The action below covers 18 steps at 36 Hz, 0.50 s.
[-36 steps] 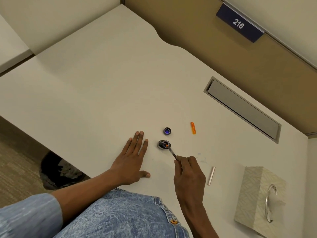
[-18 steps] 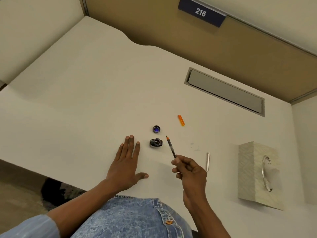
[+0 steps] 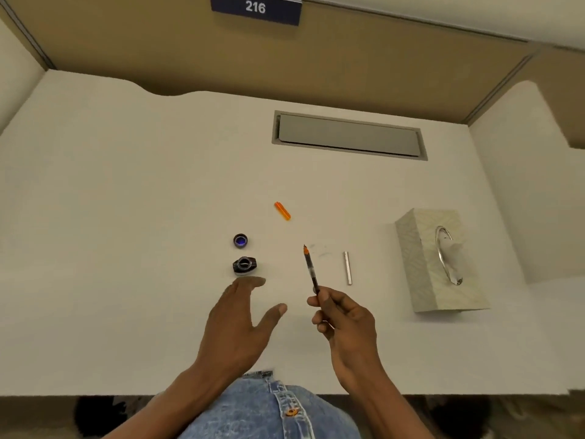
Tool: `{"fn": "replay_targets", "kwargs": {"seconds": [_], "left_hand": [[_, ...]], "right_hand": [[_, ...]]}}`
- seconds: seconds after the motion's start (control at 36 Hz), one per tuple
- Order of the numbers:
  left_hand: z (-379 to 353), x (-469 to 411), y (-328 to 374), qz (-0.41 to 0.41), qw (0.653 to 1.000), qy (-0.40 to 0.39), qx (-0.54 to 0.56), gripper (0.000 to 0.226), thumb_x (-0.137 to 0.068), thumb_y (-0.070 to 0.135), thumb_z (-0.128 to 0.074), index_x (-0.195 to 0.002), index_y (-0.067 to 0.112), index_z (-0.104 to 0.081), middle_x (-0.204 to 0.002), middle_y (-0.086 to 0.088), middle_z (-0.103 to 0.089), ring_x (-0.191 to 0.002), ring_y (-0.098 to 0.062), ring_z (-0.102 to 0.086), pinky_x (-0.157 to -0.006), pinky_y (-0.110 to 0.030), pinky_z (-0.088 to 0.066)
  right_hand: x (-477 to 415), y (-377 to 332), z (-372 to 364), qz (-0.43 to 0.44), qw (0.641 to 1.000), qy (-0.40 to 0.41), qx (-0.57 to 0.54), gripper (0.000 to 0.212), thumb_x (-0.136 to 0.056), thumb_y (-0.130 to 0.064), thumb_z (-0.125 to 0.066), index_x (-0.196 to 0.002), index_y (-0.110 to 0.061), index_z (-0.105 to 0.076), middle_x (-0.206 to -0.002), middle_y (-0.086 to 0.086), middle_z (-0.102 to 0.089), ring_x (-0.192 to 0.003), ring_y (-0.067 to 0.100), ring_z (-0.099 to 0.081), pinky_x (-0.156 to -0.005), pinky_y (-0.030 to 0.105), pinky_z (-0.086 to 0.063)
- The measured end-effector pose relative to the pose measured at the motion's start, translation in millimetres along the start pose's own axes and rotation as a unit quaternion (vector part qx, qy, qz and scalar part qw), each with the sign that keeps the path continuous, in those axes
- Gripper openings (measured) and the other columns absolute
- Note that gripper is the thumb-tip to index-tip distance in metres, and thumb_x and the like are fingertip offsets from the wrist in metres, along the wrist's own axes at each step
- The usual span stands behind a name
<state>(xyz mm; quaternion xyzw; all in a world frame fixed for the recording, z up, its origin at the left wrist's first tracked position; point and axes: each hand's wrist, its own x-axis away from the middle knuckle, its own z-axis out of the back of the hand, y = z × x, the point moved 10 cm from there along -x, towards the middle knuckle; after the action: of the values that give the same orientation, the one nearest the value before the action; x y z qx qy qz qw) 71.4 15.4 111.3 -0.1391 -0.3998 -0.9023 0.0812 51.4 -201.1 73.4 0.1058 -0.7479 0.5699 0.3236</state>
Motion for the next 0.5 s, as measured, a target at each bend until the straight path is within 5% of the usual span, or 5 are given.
{"fn": "replay_targets", "kwargs": {"seconds": [0.22, 0.5], "left_hand": [[-31.9, -14.0, 61.3, 0.008, 0.989, -0.073, 0.132, 0.028, -0.097, 0.055, -0.062, -0.116, 0.038, -0.073, -0.113, 0.025, -0.074, -0.106, 0.007, -0.067, -0.082, -0.006, -0.044], [-82.6, -18.8, 107.2, 0.011, 0.977, -0.116, 0.179, 0.016, -0.097, 0.048, -0.068, -0.099, 0.037, -0.08, -0.098, 0.024, -0.08, -0.096, 0.006, -0.073, -0.091, -0.026, -0.056]], "right_hand": [[4.0, -12.8, 30.5, -0.004, 0.999, 0.009, -0.041, 0.028, -0.086, -0.028, -0.076, -0.107, -0.01, -0.082, -0.098, 0.016, -0.083, -0.061, 0.016, -0.061, -0.063, 0.027, -0.05], [5.4, -31.0, 71.1, 0.002, 0.997, 0.033, -0.068, 0.026, -0.085, -0.03, -0.078, -0.102, -0.013, -0.085, -0.096, 0.015, -0.082, -0.062, 0.018, -0.06, -0.062, 0.028, -0.049]]}}
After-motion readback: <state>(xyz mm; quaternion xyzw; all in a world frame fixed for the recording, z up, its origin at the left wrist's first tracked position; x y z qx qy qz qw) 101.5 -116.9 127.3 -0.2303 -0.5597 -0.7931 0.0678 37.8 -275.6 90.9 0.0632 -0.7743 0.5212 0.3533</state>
